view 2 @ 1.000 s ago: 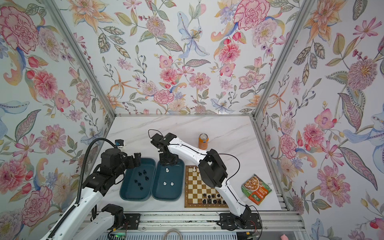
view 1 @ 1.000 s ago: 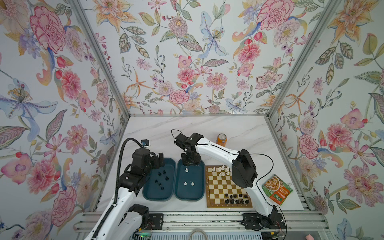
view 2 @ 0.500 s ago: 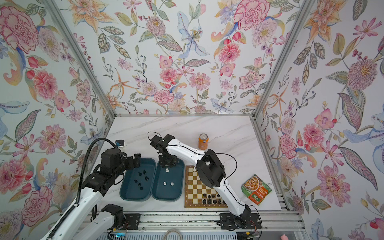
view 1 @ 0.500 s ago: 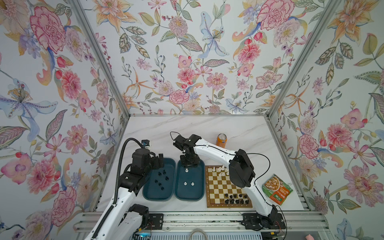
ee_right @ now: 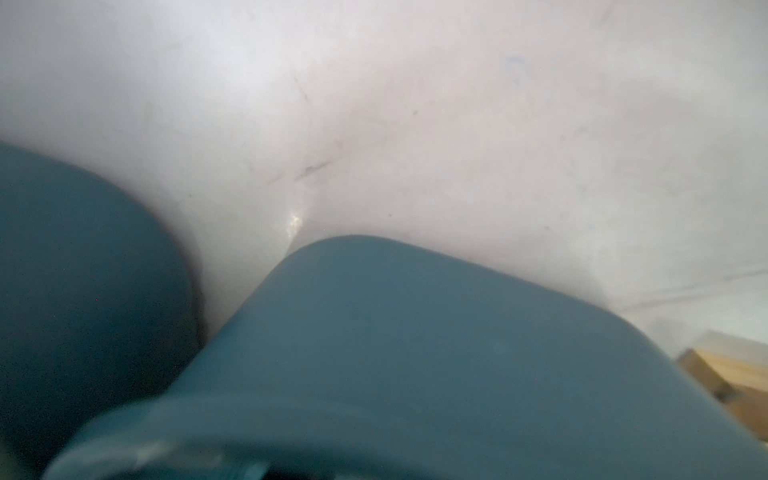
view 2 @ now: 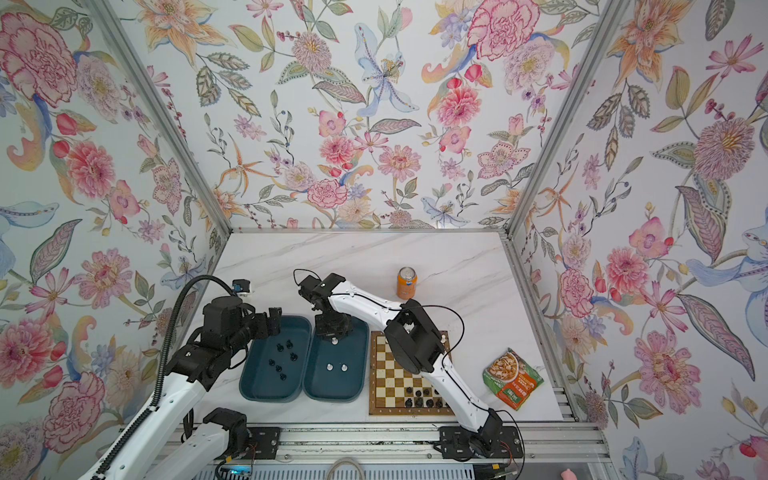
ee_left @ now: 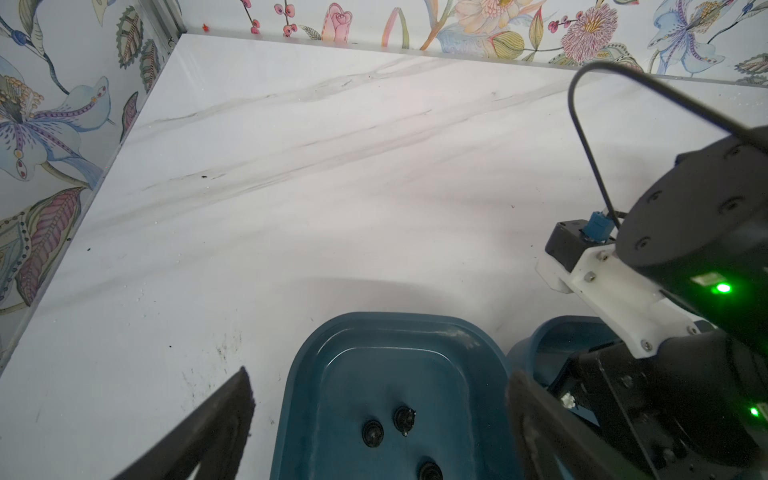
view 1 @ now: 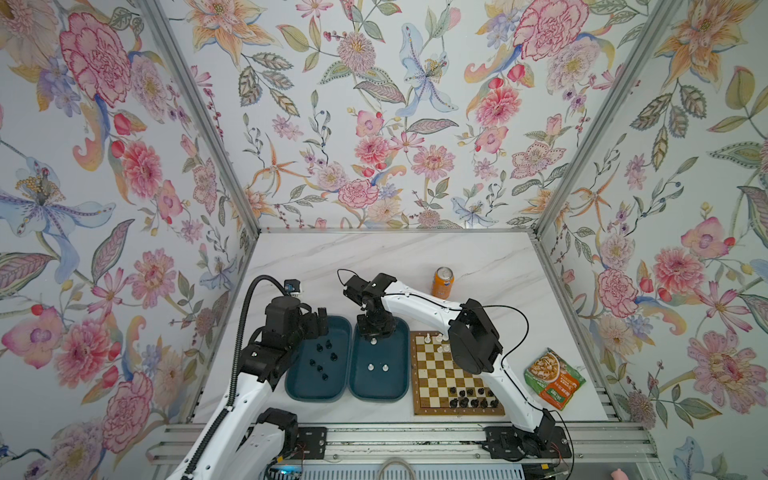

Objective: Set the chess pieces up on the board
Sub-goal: 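Lower the right gripper and grasp another white piece in the tray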

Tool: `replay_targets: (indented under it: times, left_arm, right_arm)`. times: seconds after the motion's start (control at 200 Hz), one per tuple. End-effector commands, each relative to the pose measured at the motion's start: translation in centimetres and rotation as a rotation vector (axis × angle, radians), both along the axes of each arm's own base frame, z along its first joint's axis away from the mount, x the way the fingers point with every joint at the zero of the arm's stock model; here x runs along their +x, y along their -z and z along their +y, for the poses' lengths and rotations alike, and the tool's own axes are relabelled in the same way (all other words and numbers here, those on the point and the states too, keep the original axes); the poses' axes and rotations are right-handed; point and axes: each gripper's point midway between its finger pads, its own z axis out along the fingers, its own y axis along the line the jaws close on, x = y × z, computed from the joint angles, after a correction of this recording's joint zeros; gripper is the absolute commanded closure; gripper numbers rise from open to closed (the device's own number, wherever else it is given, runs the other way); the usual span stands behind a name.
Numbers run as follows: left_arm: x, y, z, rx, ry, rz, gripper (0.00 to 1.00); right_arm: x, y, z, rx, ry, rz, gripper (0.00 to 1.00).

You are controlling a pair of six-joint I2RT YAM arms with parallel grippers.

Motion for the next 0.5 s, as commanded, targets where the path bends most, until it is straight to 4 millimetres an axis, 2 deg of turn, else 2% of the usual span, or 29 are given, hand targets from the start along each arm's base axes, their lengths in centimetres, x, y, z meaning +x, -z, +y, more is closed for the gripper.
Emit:
replay_targets:
  times: [0.0, 0.495]
  left_arm:
    - [0.31, -1.12, 0.61, 0.020, -0.019, -0.020, 0.04]
    - [0.25, -1.26, 0.69, 0.020, -0.023, -0.025, 0.04]
  right_arm:
    - [0.02, 0.02, 0.14, -0.002, 0.003, 0.005, 0.71]
    - [0.03, 0.01, -0.12, -0.011, 0.010, 0.001, 0.87]
